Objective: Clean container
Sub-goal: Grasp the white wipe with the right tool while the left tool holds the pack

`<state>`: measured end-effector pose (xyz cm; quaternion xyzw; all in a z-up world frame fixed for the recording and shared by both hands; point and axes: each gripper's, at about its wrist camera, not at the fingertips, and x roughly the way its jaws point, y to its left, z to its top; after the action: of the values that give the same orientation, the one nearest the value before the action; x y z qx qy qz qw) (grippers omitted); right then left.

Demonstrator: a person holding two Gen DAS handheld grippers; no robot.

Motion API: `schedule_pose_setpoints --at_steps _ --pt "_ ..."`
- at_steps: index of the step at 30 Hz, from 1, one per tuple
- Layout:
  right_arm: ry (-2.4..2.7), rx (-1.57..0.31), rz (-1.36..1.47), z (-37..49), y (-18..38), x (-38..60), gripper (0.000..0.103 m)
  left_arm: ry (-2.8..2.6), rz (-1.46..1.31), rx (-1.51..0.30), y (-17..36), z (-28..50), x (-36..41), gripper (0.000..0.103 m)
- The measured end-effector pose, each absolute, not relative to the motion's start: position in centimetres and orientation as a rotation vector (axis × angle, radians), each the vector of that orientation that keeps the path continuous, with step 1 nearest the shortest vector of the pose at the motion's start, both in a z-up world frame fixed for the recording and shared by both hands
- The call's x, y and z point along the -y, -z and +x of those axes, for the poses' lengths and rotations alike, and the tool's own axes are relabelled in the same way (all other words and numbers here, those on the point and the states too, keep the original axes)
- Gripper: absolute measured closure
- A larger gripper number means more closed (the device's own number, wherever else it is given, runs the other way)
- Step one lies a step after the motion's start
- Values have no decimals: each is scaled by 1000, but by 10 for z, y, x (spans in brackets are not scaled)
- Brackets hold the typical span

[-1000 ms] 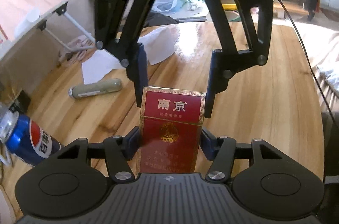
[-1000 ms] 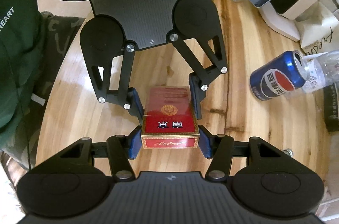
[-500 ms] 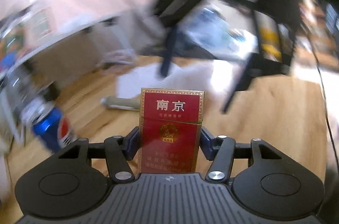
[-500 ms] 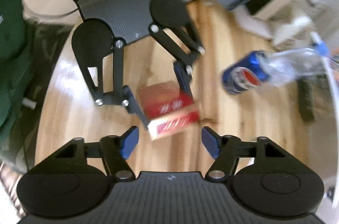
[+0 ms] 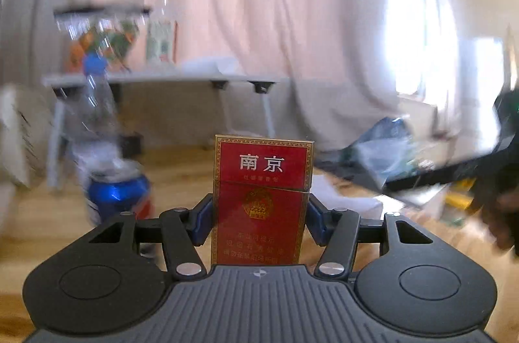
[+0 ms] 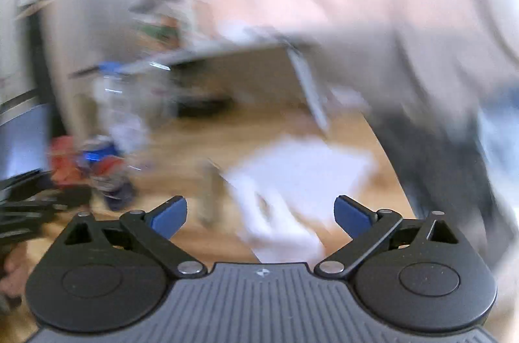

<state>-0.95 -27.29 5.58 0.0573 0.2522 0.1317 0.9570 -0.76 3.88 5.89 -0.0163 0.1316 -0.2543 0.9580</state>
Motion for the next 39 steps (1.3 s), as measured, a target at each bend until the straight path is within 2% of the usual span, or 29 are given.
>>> schedule_pose_setpoints --at_steps 5,13,14,15,17,19,20,21,22,23,25,28,30,31,34,35,39 --pt "-134 -599 -70 26 -36 259 0 514 -72 -290 -53 -3 -42 44" --pt "-187 -475 -266 49 -45 202 0 502 -118 -300 -49 -14 -48 44" --pt "-202 -495 -260 56 -42 201 6 496 -114 -300 -48 -14 -47 44" --pt "-229 -540 -237 65 -37 203 32 496 -116 -299 -47 -14 -47 44" --pt "-259 -636 -176 79 -31 208 63 502 -126 -303 -46 -15 -48 44" --pt "-273 -704 -109 84 -23 214 62 494 -123 -302 -45 -16 -47 44" --pt "-283 -686 -107 81 -20 217 68 492 -123 -302 -45 -15 -48 44" --pt "-293 -662 -126 77 -19 217 87 493 -128 -304 -45 -15 -48 44" --pt "-292 -654 -144 75 -17 217 92 494 -133 -306 -44 -14 -49 44" --pt "-284 -656 -145 75 -15 218 92 495 -135 -308 -44 -14 -49 44" --pt "-291 -664 -107 75 -14 223 85 494 -131 -310 -42 -13 -48 44" --pt "-292 -601 -129 61 -23 221 58 485 -128 -316 -41 -12 -48 44" --pt "-253 -536 -199 53 -27 214 9 488 -136 -316 -40 -12 -49 44" --pt "-237 -519 -228 52 -27 211 3 500 -145 -314 -40 -12 -50 44" --pt "-220 -544 -255 58 -21 207 7 513 -136 -316 -39 -12 -49 44" --pt "-236 -577 -238 61 -18 208 12 508 -127 -322 -38 -12 -47 44" --pt "-304 -653 -178 67 -6 212 54 529 -134 -325 -38 -12 -47 44"
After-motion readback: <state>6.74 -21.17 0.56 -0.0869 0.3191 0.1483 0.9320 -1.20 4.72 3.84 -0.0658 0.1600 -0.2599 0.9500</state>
